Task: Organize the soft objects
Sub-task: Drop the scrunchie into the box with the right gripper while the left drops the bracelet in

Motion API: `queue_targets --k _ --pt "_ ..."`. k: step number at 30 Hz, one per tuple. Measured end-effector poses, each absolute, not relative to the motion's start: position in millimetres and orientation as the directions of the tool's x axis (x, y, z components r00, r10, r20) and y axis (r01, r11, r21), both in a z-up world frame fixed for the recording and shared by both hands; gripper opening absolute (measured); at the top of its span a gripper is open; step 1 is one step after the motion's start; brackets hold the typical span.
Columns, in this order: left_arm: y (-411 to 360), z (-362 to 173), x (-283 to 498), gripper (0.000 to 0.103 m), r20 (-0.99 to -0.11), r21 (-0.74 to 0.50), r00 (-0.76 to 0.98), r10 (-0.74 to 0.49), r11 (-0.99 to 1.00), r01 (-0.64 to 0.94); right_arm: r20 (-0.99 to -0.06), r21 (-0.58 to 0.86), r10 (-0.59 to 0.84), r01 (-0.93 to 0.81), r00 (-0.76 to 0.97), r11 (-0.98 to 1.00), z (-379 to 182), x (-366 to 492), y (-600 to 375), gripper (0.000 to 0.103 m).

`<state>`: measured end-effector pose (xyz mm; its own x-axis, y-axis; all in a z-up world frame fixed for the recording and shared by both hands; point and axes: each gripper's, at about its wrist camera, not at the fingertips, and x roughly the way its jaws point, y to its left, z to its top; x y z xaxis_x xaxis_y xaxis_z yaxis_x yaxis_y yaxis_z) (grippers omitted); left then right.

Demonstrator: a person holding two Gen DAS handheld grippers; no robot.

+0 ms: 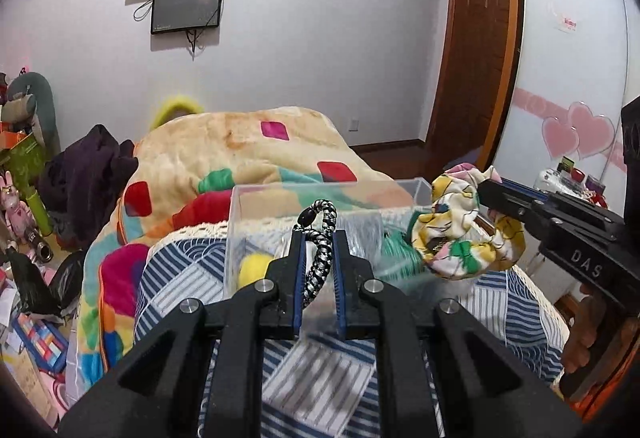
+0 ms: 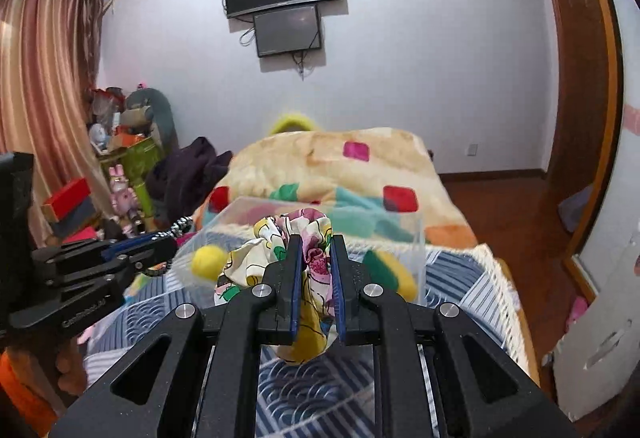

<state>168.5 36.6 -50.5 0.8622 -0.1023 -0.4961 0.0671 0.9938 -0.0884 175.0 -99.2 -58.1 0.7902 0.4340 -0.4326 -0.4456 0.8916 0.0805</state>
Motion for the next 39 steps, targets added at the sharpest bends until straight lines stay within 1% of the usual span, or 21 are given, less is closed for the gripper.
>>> queue_targets --k 5,8,17,20,23,25,26,28,30,31,35,39 --pt "37 -55 189 0.012 -0.503 -0.092 0.860 -0.088 0.995 0.048 -0.437 0.092 0.413 -0.417 0.799 0.904 -57 195 -97 0.012" --pt "38 -64 205 0.012 -0.524 -0.095 0.848 -0.076 0.995 0.031 -0.450 0.097 0.406 -0.408 0.795 0.908 -61 204 -94 0.012" --pt "34 -95 233 0.012 -0.595 -0.119 0.799 -0.081 0.993 0.012 -0.548 0.087 0.403 -0.429 0.733 0.899 -90 220 -83 0.012" --pt "33 -103 234 0.013 -0.611 -0.113 0.787 -0.079 0.994 0.012 -0.579 0.081 0.400 -0.438 0.711 0.895 -99 221 -82 0.014" --pt "33 -106 236 0.018 -0.626 -0.119 0.774 -0.088 0.993 0.017 -0.596 0.072 0.401 -0.451 0.695 0.889 -104 218 -82 0.015" --pt "35 -106 234 0.029 -0.630 -0.112 0.772 -0.080 0.994 0.012 -0.605 0.062 0.407 -0.469 0.684 0.881 -104 215 -81 0.015" --pt "37 -105 231 0.030 -0.626 -0.107 0.776 -0.075 0.994 0.010 -0.609 0.052 0.401 -0.469 0.685 0.881 -104 216 -80 0.015" --pt "39 -104 228 0.042 -0.625 -0.105 0.777 -0.071 0.994 0.006 -0.613 0.044 0.398 -0.474 0.683 0.879 -104 213 -80 0.019" --pt "42 -104 223 0.047 -0.623 -0.112 0.779 -0.075 0.994 0.006 -0.620 0.042 0.397 -0.476 0.677 0.878 -104 214 -82 0.021" --pt "42 -103 220 0.049 -0.620 -0.110 0.781 -0.076 0.994 0.009 -0.622 0.038 0.392 -0.474 0.678 0.880 -104 214 -84 0.024" --pt "44 -97 209 0.052 -0.607 -0.109 0.790 -0.084 0.994 0.022 -0.627 0.044 0.396 -0.477 0.671 0.878 -99 212 -90 0.027" --pt "41 -86 195 0.053 -0.580 -0.102 0.809 -0.091 0.994 0.038 -0.608 0.049 0.403 -0.474 0.684 0.879 -94 207 -95 0.039"
